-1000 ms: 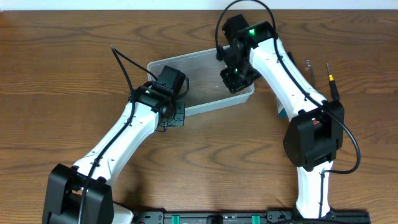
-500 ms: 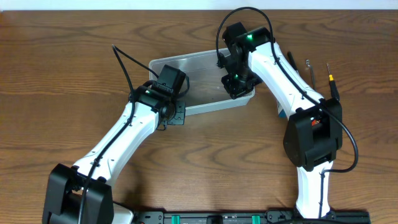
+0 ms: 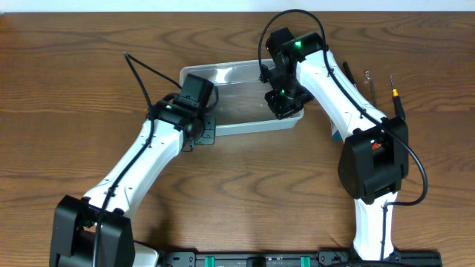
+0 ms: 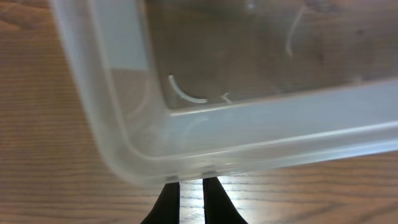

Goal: Pack container
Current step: 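Slide the container to table center, then release and withdraw both grippers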

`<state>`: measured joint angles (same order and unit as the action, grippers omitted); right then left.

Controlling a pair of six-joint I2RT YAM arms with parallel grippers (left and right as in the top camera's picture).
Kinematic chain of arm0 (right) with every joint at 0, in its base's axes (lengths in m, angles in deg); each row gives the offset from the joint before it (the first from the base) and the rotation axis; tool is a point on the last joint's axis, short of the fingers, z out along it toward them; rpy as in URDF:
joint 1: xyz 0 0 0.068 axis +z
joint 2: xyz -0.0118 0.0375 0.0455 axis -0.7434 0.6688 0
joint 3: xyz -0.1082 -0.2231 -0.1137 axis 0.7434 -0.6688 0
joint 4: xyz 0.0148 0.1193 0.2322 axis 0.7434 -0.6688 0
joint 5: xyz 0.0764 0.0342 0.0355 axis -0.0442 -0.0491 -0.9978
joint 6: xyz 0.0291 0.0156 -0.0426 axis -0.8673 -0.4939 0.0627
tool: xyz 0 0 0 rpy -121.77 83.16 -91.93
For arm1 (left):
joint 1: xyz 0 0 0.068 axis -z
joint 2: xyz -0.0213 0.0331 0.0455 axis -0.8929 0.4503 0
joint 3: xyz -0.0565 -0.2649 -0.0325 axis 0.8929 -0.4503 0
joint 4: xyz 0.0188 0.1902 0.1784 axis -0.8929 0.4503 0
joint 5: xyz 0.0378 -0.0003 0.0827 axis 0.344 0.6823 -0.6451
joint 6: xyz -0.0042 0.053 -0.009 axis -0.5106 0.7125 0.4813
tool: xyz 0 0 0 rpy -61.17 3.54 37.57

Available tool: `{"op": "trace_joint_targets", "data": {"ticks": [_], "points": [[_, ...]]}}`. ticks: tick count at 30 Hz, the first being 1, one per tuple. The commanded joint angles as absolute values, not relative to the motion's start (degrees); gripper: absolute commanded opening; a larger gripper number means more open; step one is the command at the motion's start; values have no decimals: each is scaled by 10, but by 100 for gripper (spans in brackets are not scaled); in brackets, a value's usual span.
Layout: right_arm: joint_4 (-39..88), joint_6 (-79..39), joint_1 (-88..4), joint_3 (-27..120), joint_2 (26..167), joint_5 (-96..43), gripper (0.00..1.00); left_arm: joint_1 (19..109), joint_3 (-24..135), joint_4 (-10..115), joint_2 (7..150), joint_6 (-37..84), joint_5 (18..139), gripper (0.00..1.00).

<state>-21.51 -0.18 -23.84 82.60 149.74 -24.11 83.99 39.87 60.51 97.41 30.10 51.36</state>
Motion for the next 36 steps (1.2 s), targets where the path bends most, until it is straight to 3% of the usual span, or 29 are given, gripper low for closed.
{"op": "trace_joint_targets", "data": {"ticks": [1,4,5,6,8,10,17,22,24,25,26,30,36], "points": [[-215,2,-239,823,1488,-242,1,824,396,604,977,308,502,7],[-214,2,-239,823,1488,-242,4,819,396,605,977,308,503,7],[-213,2,-239,823,1488,-241,13,819,396,606,977,308,503,7],[-211,2,-239,823,1488,-241,33,819,396,609,977,308,505,7],[-206,2,-240,823,1488,-241,54,819,396,613,977,308,518,7],[-195,2,-240,823,1488,-241,67,819,396,621,977,308,532,7],[-141,2,-240,832,1488,-242,78,819,407,661,972,306,535,7],[-136,4,-240,885,1487,-242,78,819,431,682,951,306,535,7],[-145,3,-240,922,1487,-242,78,819,443,685,936,306,535,24],[-155,-1,-241,946,1487,-241,79,819,451,687,927,306,533,69],[-167,-13,-241,972,1487,-237,79,819,458,688,917,306,532,98],[-251,-75,-257,1087,1487,-161,79,807,482,686,879,306,523,98],[-386,-78,-311,1234,1486,-71,80,747,489,687,838,297,467,98]]}}
